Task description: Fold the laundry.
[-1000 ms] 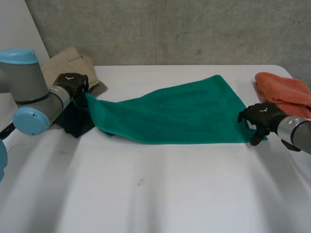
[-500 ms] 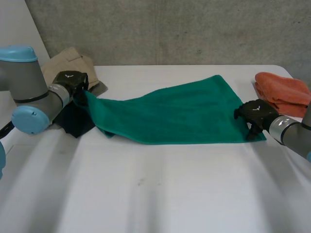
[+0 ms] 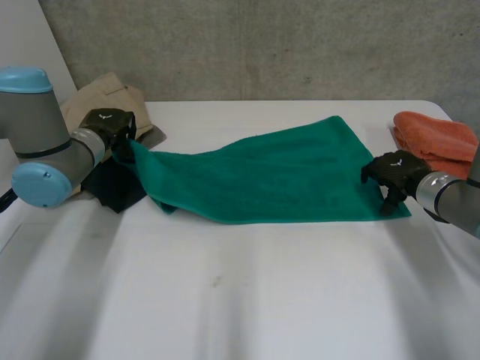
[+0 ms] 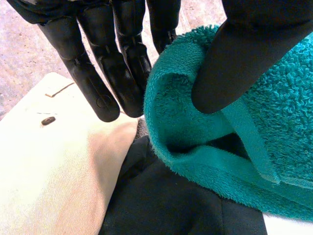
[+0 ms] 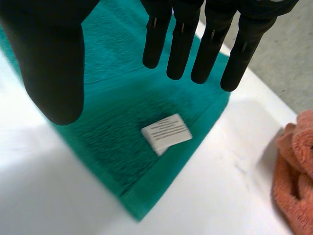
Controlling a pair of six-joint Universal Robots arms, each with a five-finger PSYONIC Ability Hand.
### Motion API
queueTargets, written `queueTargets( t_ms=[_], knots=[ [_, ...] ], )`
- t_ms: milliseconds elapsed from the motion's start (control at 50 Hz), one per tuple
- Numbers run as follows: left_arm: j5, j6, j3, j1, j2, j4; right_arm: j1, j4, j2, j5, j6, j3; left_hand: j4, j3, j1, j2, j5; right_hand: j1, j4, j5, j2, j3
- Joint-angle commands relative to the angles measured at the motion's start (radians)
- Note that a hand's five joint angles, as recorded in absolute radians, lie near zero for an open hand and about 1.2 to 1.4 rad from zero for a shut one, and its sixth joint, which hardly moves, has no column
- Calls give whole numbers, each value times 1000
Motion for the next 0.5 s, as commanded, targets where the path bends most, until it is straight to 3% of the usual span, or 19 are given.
queueTargets(
  t_ms=[20, 500],
  knots=[
    [-1, 0, -1, -5, 4, 0, 0, 20, 15, -2, -55, 19, 197, 207, 242, 202, 242, 86, 83, 77, 81, 81],
    [2, 0, -16, -2, 16, 0, 32, -170, 122, 40, -34, -69, 197, 207, 242, 202, 242, 198, 195, 188, 192, 192]
  ],
)
